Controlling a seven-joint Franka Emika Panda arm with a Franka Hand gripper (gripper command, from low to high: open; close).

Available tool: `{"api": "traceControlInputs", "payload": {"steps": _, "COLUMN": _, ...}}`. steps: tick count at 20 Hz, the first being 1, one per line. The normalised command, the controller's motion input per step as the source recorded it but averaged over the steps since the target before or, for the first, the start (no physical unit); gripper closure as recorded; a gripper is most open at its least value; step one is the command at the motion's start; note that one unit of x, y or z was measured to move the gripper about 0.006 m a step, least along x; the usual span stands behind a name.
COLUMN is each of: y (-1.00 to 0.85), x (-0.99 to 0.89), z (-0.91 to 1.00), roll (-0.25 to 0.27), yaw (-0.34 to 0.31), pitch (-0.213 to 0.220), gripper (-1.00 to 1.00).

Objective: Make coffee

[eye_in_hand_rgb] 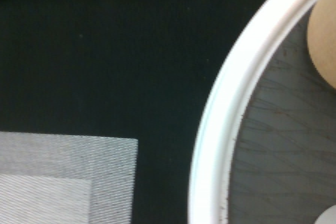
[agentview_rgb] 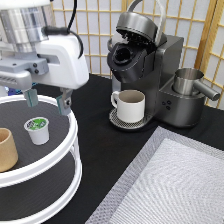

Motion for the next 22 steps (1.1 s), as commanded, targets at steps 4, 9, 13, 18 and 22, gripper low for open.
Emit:
{"api": "traceControlInputs", "payload": {"steps": 4, "y": -0.09, "x": -0.23, "z": -0.03, "roll": 0.0, "yaw": 0.023, "pitch": 0.035, "gripper": -1.0}}
{"api": "traceControlInputs", "payload": {"steps": 9, "y": -0.15, "x": -0.01, "z": -0.04, "roll": 0.0, "yaw": 0.0, "pitch": 0.004, "gripper": -1.0}}
{"api": "traceControlInputs", "payload": {"steps": 13, "y": -0.09, "x": -0.2, "z": -0.35, "roll": 0.0, "yaw": 0.021, "pitch": 0.0, "gripper": -1.0}}
{"api": "traceControlInputs", "payload": {"steps": 18, "y": -0.05, "x": -0.35, "z": -0.25, "roll": 0.0, "yaw": 0.018, "pitch": 0.012, "gripper": -1.0}}
{"api": "traceControlInputs", "payload": {"steps": 22, "y": -0.11, "x": -0.38, "z": -0.26, "roll": 0.0, "yaw": 0.033, "pitch": 0.003, "gripper": -1.0}}
